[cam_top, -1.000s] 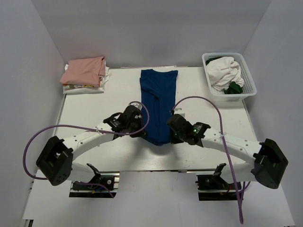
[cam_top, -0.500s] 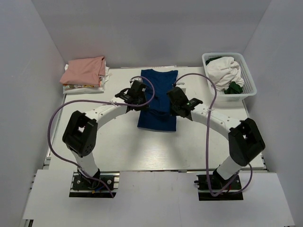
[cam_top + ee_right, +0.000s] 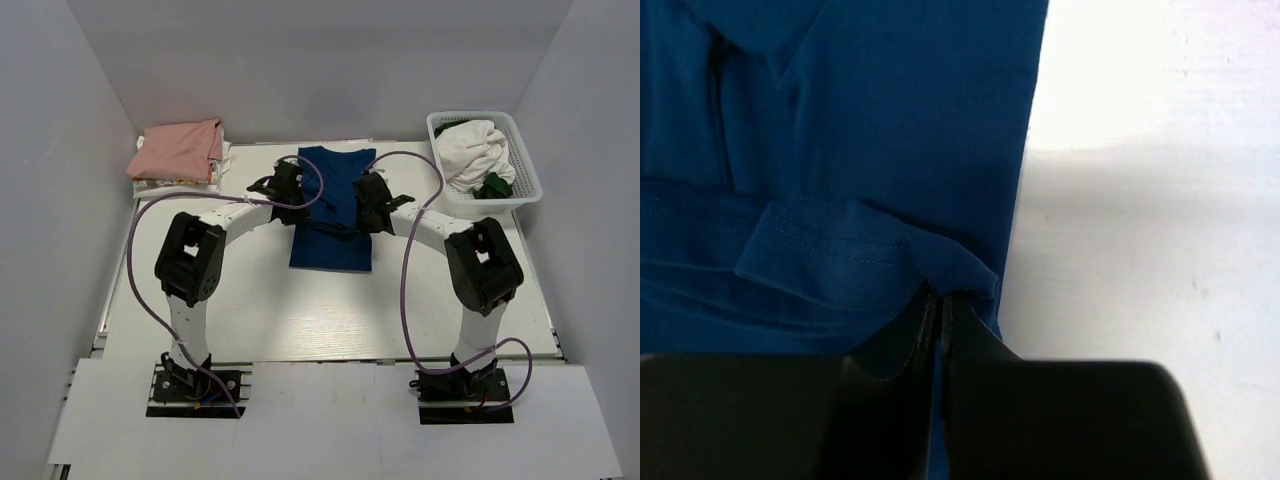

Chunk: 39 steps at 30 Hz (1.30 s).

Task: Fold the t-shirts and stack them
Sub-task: Fold the folded rectangular tshirt in 1/3 of the way

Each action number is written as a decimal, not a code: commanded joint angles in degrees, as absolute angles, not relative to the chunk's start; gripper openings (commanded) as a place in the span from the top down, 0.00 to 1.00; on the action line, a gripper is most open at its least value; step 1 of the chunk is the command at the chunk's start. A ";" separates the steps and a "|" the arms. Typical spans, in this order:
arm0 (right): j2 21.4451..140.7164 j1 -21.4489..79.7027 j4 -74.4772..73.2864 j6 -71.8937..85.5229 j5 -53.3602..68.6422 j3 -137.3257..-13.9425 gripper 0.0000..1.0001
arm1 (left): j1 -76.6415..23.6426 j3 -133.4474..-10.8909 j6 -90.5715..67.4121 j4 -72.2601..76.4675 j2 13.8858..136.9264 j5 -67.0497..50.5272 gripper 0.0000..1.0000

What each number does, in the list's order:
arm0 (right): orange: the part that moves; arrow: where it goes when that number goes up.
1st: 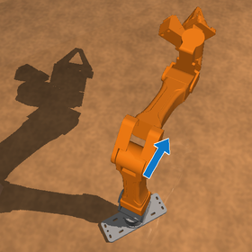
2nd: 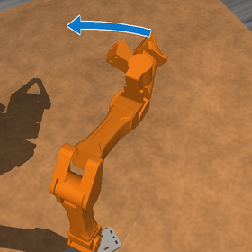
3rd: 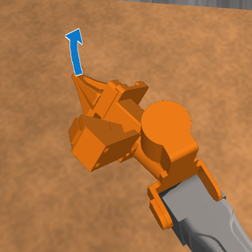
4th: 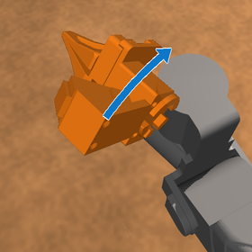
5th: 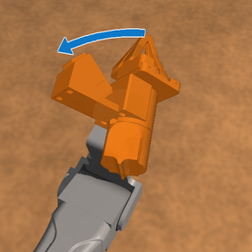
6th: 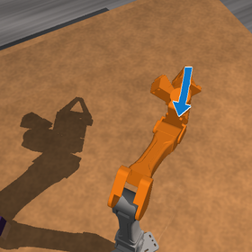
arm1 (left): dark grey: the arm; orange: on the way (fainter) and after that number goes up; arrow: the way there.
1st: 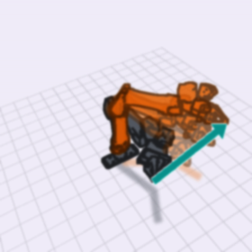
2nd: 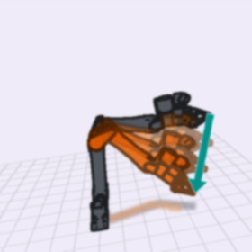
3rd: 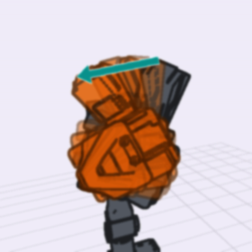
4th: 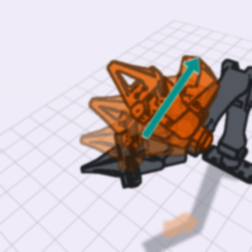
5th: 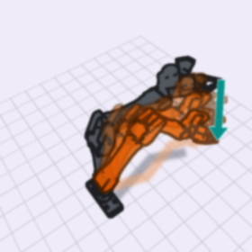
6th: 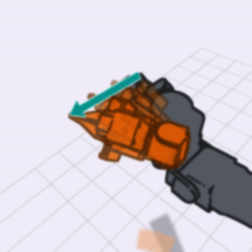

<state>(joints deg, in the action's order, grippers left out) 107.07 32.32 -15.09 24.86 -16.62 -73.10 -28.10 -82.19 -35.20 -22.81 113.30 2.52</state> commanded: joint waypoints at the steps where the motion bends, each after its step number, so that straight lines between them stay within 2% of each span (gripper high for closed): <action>1: 109.07 30.07 -8.09 24.60 -15.90 -77.16 1.00 | -26.55 -87.26 -33.49 -19.60 114.77 -0.35 0.95; 2: 111.60 29.97 -7.56 25.57 -16.43 -79.26 0.96 | -26.02 -88.75 -33.49 -19.60 117.48 -0.87 0.88; 3: 112.49 29.27 -7.30 25.58 -16.70 -80.50 0.86 | -26.02 -92.77 -33.49 -19.60 119.16 -0.88 0.74; 4: 113.54 28.05 -7.21 25.66 -16.79 -81.99 0.73 | -24.28 -95.51 -32.79 -20.73 120.92 -1.40 0.46; 6: 117.41 26.37 -8.95 24.53 -15.04 -89.19 0.53 | -22.68 -105.92 -32.78 -24.41 126.70 -1.41 0.43; 7: 118.29 25.58 -9.83 24.26 -13.72 -93.04 0.25 | -21.20 -109.04 -32.78 -28.44 128.13 -1.93 0.38; 8: 119.26 24.88 -12.72 24.17 -13.36 -94.82 0.14 | -20.66 -111.33 -32.78 -29.69 128.75 -2.72 0.23; 9: 118.66 24.79 -14.05 23.56 -12.40 -96.49 0.10 | -20.65 -112.49 -32.00 -30.23 128.76 -3.25 0.15; 10: 117.96 24.52 -14.41 23.03 -12.04 -95.46 0.10 | -20.65 -110.50 -31.99 -28.23 126.06 -4.38 0.04; 11: 116.04 24.70 -13.98 22.77 -11.69 -92.40 0.10 | -20.65 -104.39 -31.47 -26.39 123.86 -4.39 0.00; 14: 108.66 24.78 -9.06 22.85 -7.66 -83.87 0.10 | -20.65 -91.12 -31.46 -20.51 114.66 -5.01 0.00; 18: 100.22 24.87 -9.49 23.99 -4.58 -71.15 0.10 | -21.44 -77.28 -30.86 -16.62 104.45 -4.39 0.00; 26: 91.14 24.96 -8.71 26.28 8.24 -55.64 0.10 | -22.06 -57.85 -30.32 -12.23 96.07 -10.72 0.00; 36: 95.89 25.05 -6.94 28.12 12.74 -52.03 0.10 | -23.12 -56.78 -31.38 -9.32 101.33 -12.48 0.25; 37: 95.89 25.14 -6.94 28.04 12.74 -52.12 0.10 | -23.12 -56.78 -31.38 -9.32 101.95 -12.48 0.34; 39: 96.41 25.05 -6.77 28.39 12.66 -51.86 0.11 | -23.64 -56.78 -30.85 -9.32 101.95 -13.62 0.43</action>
